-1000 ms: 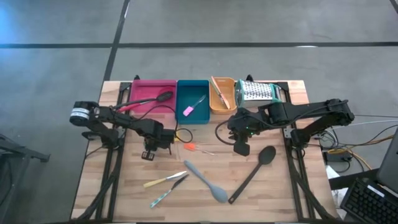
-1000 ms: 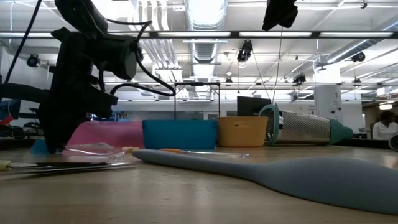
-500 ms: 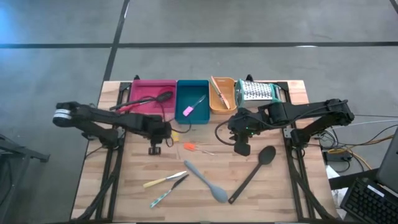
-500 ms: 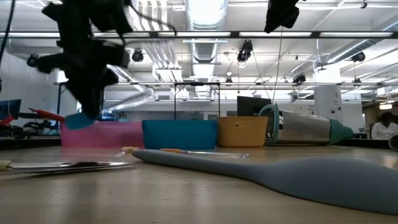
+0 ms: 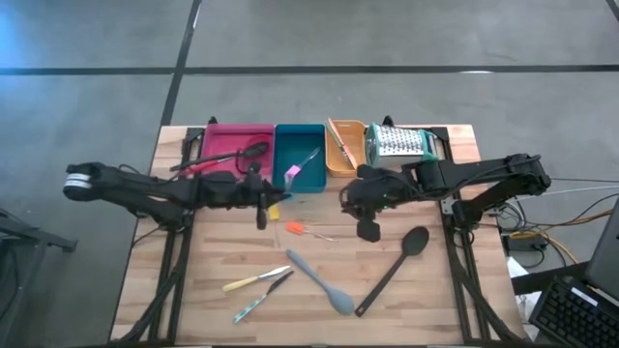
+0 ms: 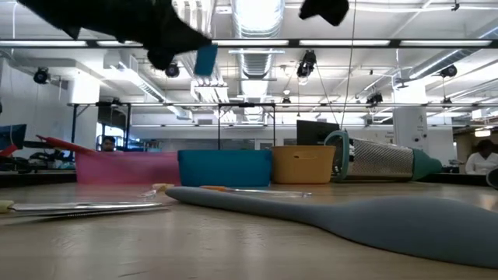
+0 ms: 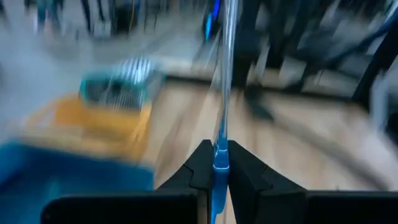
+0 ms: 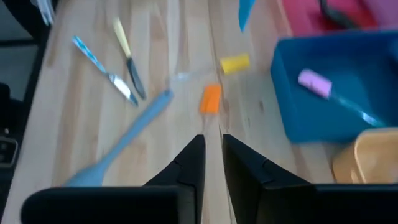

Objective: Pick & Place Kitchen Items
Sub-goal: Put the blue spatula into the blue bin

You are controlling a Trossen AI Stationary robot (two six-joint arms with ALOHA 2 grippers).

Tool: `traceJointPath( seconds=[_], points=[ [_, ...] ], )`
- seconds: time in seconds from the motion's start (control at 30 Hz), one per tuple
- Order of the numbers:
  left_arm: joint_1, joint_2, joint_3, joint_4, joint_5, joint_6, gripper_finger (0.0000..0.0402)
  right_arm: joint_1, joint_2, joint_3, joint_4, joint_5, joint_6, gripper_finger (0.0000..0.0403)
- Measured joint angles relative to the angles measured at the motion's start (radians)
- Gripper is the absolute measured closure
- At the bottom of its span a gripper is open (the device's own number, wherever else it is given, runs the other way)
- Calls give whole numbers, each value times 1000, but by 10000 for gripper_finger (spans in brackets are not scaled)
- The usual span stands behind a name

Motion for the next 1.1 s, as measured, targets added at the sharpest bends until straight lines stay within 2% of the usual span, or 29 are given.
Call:
traceJointPath(
  seconds=[0.13, 0.23, 0.37, 0.53, 0.73, 0.9, 1.1],
  points=[
    [0, 34, -56, 319, 36, 37, 374, 0, 0, 0, 118, 0, -58, 366],
    [1, 66, -65, 437, 53, 67, 374, -2, 4, 0, 222, 0, -97, 371],
    [1, 117, -65, 558, 125, 83, 374, -2, 6, 0, 330, 0, -116, 375],
    [1, 189, -16, 567, 171, 83, 374, -4, 6, 0, 390, 0, -154, 371],
    [0, 287, 103, 564, 263, 113, 374, -21, 6, 0, 398, 6, -140, 353],
    [1, 330, 163, 477, 278, 125, 374, -29, 6, 0, 398, 15, -120, 335],
    [2, 340, 177, 471, 276, 129, 374, -29, 6, 0, 392, 16, -119, 313]
  ],
)
